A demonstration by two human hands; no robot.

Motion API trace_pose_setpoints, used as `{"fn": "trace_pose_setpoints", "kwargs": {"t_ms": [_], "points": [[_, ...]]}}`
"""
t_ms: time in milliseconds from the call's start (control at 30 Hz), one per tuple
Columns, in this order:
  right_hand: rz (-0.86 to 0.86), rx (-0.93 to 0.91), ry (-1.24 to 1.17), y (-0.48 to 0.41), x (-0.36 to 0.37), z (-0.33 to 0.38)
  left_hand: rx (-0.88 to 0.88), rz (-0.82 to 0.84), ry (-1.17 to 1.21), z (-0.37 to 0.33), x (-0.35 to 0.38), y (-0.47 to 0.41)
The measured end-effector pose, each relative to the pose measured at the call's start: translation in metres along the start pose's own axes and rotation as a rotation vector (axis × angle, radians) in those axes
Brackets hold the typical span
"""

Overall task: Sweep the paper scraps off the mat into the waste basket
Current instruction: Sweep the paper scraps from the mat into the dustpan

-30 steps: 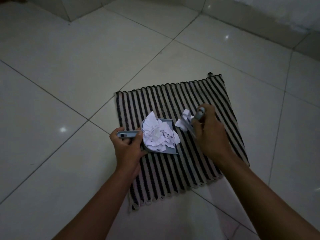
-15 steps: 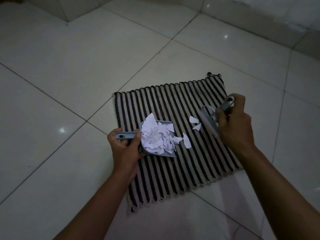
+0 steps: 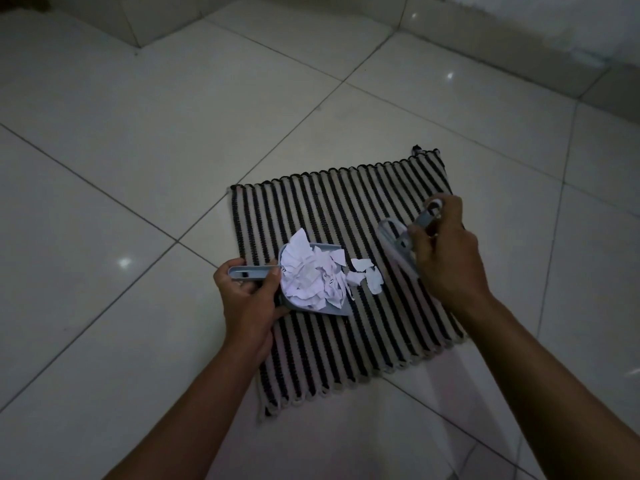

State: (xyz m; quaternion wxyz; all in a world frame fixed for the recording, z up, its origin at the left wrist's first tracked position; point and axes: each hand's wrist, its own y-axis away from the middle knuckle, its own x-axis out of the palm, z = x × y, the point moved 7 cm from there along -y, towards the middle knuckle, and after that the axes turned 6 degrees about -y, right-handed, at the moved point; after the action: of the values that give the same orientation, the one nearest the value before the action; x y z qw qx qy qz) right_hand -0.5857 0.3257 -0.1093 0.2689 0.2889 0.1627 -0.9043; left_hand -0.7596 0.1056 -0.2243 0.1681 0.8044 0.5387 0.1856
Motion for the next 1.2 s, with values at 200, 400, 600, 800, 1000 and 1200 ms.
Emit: {"fn": "trace_pose_setpoints", "kwargs": {"t_ms": [200, 400, 600, 800, 1000, 1200], "points": [[0.116, 0.005, 0.056, 0.016, 0.034, 0.011, 0.006, 0.014, 0.003, -0.002, 0.002, 0.003], [0.066, 0.000, -0.065, 0.052, 0.041, 0.015, -0.018, 0.035, -0.014, 0.007, -0.002, 0.010], [-0.100, 0.044, -0.017, 0.057, 0.023, 0.007, -0.037, 0.023, 0.016, 0.012, -0.001, 0.015], [0.021, 0.044, -0.021, 0.080, 0.049, 0.024, -0.043, 0.021, 0.019, 0.014, -0.001, 0.018], [-0.139, 0.130, -0.101, 0.082, 0.019, 0.009, -0.029, 0.004, 0.009, 0.012, -0.005, 0.021], [-0.077, 0.062, -0.049, 0.105, 0.046, 0.024, -0.047, -0.022, 0.007, 0.020, -0.009, 0.027]]}}
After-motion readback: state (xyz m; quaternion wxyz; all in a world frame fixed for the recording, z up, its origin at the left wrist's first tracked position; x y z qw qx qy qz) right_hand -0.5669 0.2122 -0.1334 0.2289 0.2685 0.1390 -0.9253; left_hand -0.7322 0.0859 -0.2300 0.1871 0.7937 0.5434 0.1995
